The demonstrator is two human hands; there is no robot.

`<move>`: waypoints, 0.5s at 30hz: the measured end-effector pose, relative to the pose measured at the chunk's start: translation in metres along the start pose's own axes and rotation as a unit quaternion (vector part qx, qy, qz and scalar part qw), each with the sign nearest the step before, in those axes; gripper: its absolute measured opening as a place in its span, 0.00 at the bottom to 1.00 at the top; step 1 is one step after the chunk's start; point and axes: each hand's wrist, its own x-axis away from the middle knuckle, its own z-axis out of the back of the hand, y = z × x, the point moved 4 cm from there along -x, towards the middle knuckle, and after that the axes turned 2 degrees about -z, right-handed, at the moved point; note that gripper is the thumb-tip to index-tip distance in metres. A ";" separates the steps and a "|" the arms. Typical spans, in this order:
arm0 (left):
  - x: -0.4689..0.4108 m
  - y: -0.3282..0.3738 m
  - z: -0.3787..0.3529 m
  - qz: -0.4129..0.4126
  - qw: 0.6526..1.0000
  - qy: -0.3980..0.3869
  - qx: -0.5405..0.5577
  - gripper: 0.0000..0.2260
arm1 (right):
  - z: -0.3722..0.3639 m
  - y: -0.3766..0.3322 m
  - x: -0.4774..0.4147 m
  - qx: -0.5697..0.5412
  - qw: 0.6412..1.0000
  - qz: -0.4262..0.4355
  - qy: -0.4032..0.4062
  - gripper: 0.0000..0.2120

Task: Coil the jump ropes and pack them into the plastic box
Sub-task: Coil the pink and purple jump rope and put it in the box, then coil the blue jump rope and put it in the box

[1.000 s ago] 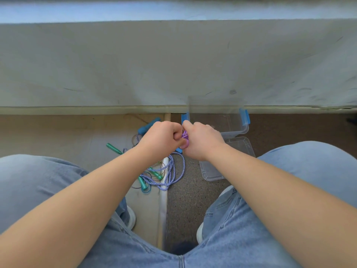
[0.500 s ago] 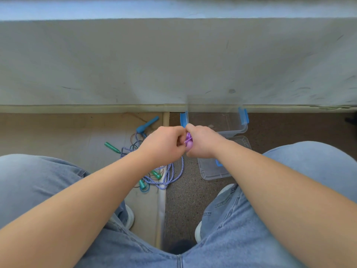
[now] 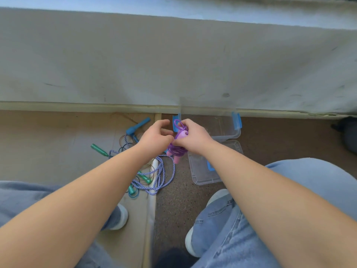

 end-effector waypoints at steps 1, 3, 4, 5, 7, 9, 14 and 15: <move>-0.006 -0.005 -0.001 0.005 0.999 0.000 -0.032 0.26 | 0.001 0.003 -0.007 -0.026 0.999 -0.019 0.023 0.29; -0.015 -0.014 -0.005 0.017 0.997 0.003 -0.080 0.26 | 0.001 0.012 -0.020 -0.094 0.991 -0.068 0.070 0.27; -0.020 -0.018 -0.007 0.019 0.996 0.013 -0.092 0.26 | 0.001 0.017 -0.025 -0.147 0.980 -0.096 0.089 0.25; -0.026 -0.021 -0.009 0.019 0.995 0.026 -0.093 0.23 | 0.000 0.026 -0.032 -0.218 0.963 -0.116 0.108 0.23; -0.037 -0.026 -0.014 0.029 0.997 0.039 -0.066 0.20 | 0.001 0.044 -0.043 -0.355 0.909 -0.155 0.154 0.20; -0.048 -0.031 -0.022 0.041 0.998 0.027 -0.039 0.20 | 0.005 0.063 -0.054 -0.470 0.842 -0.170 0.204 0.16; -0.067 -0.030 -0.042 0.042 0.998 -0.012 -0.045 0.21 | -0.006 0.080 -0.061 -0.507 0.819 -0.238 0.127 0.18; -0.070 -0.030 -0.044 0.042 0.998 -0.017 -0.045 0.20 | -0.010 0.082 -0.061 -0.464 0.846 -0.243 0.101 0.16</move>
